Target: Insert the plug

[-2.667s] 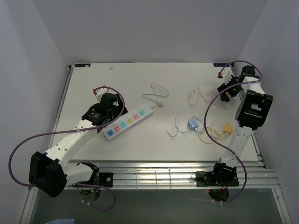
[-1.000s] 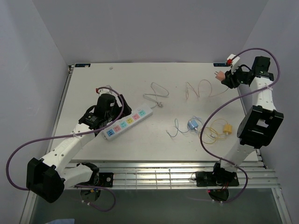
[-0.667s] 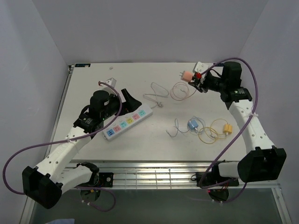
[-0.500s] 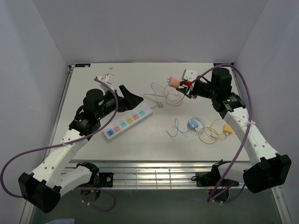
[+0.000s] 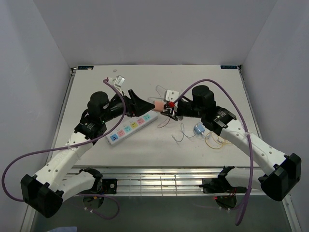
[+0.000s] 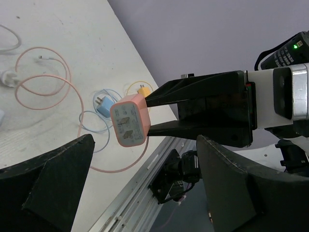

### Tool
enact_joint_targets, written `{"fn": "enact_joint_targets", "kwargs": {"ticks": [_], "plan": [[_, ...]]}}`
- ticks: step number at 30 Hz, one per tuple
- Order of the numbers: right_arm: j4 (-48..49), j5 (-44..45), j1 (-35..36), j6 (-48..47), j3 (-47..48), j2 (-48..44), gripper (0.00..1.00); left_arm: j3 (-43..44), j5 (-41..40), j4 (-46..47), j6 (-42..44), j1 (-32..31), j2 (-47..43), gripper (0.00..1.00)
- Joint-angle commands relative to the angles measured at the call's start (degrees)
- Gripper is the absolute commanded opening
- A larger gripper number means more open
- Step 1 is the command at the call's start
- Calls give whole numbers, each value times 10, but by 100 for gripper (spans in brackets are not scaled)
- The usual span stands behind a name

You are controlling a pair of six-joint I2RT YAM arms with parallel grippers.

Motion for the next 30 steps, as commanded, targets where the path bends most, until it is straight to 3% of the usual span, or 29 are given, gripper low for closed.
{"fn": "enact_joint_targets", "kwargs": {"ticks": [1, 16, 24, 28, 30], "plan": [[28, 33, 20, 18, 1, -18, 11, -7, 28, 21, -7, -8, 4, 98], [31, 18, 49, 17, 6, -21, 12, -24, 49, 62, -21, -22, 30, 86], [22, 14, 58, 10, 4, -26, 15, -32, 47, 67, -26, -24, 26, 30], [20, 7, 58, 9, 4, -31, 15, -32, 52, 66, -22, -24, 24, 16], [22, 5, 60, 11, 2, -35, 23, -32, 49, 62, -21, -24, 21, 9]]}}
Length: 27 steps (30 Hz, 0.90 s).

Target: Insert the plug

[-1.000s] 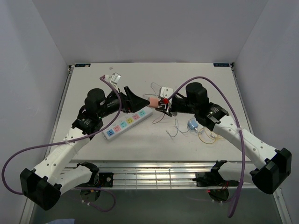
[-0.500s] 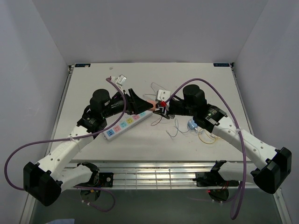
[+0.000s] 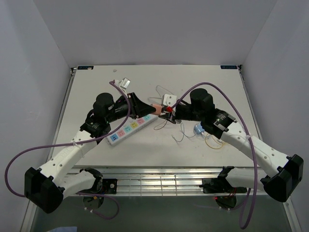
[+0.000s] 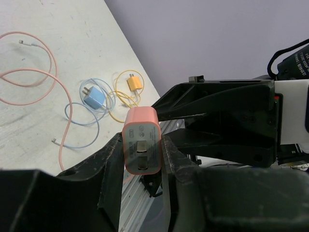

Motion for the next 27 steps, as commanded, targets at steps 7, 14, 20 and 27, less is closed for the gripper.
{"fn": "enact_joint_targets", "kwargs": {"ticks": [7, 14, 20, 27], "plan": [[38, -2, 9, 119, -2, -54, 90, -7, -10, 16, 17, -6, -23, 0], [161, 30, 9, 375, -126, -194, 90, 0, -52, 15, 17, -6, -34, 0], [282, -71, 9, 546, -213, -244, 90, 17, -51, 7, 16, -7, -33, 0], [441, -54, 10, 672, -252, -157, 90, 3, -45, 17, -6, -10, -48, 0]]}}
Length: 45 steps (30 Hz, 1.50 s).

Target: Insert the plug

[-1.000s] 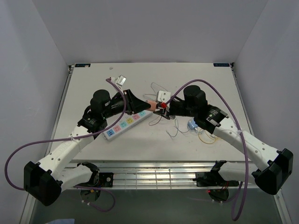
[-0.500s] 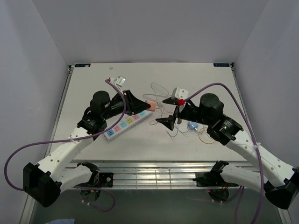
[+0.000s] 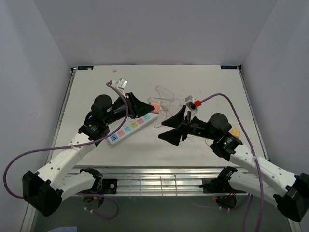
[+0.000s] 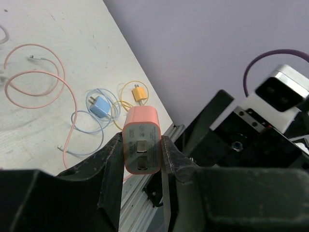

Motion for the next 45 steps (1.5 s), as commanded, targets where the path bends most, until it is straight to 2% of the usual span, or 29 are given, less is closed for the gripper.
{"fn": "enact_joint_targets", "kwargs": {"ticks": [1, 9, 18, 23, 28, 29, 34, 35, 37, 42, 45], "plan": [[112, 17, 3, 96, 14, 40, 90, 4, -3, 16, -11, -6, -30, 0], [220, 133, 4, 157, -22, 84, 90, -12, 2, 24, -31, -17, -41, 0], [223, 157, 5, 188, 1, 127, 90, -28, 2, 39, -51, -34, -62, 0], [293, 181, 4, 234, -19, 143, 91, -38, -15, 42, -65, -47, -69, 0], [362, 203, 4, 271, -40, 158, 99, -56, -72, 42, -85, -74, -88, 0], [382, 204, 4, 282, -44, 160, 93, -64, -93, 42, -88, -82, -91, 0], [410, 218, 5, 306, -49, 169, 83, -76, -132, 45, -101, -100, -98, 0], [415, 220, 5, 312, -51, 169, 76, -79, -139, 45, -102, -104, -101, 0], [430, 225, 6, 316, -56, 169, 67, -82, -150, 46, -101, -108, -101, 0], [434, 231, 6, 317, -51, 170, 61, -85, -155, 47, -102, -118, -91, 0], [436, 236, 6, 319, -51, 170, 53, -86, -165, 47, -101, -126, -92, 0]]}}
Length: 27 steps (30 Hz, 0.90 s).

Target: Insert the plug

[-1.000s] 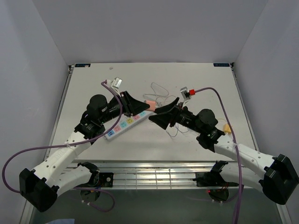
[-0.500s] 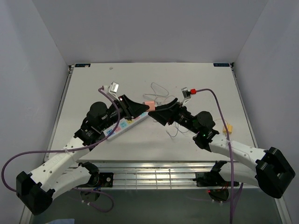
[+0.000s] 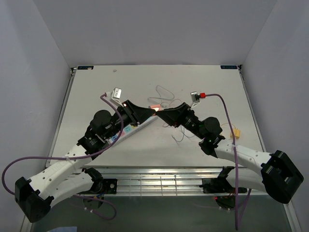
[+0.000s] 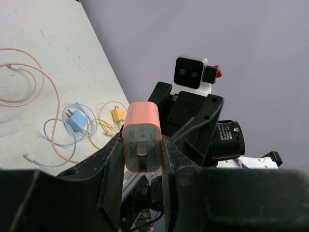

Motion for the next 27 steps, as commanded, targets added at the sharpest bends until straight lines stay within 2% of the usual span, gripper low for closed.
{"fn": "enact_joint_targets", "kwargs": {"ticks": [1, 4, 17, 18, 19, 21, 22, 23, 25, 26, 27], "plan": [[70, 33, 1, 7, 12, -2, 49, -8, 10, -11, -4, -19, -3, 0], [80, 37, 0, 11, 15, 0, 45, -8, -5, -15, 2, -32, -1, 0], [92, 14, 1, 7, 41, 15, 40, 4, -49, -31, 20, -68, 34, 0], [95, 9, 1, 7, 43, 18, 37, 6, -59, -35, 22, -71, 37, 0], [101, 8, 1, 9, 43, 18, 29, 7, -63, -37, 22, -75, 39, 0], [112, -1, 1, 9, 42, 20, 27, 9, -67, -40, 24, -77, 44, 0], [119, -2, 1, 10, 41, 21, 12, 12, -67, -41, 27, -79, 46, 0], [127, -3, 1, 10, 39, 20, 8, 14, -68, -42, 27, -80, 47, 0], [147, -4, 2, 0, 28, 19, 8, 30, -99, -74, 24, -80, 50, 0], [144, -4, 2, -4, 26, 12, 8, 37, -106, -85, 26, -80, 50, 5], [139, -3, 1, -8, 24, 9, 8, 43, -112, -112, 26, -80, 51, 18]]}}
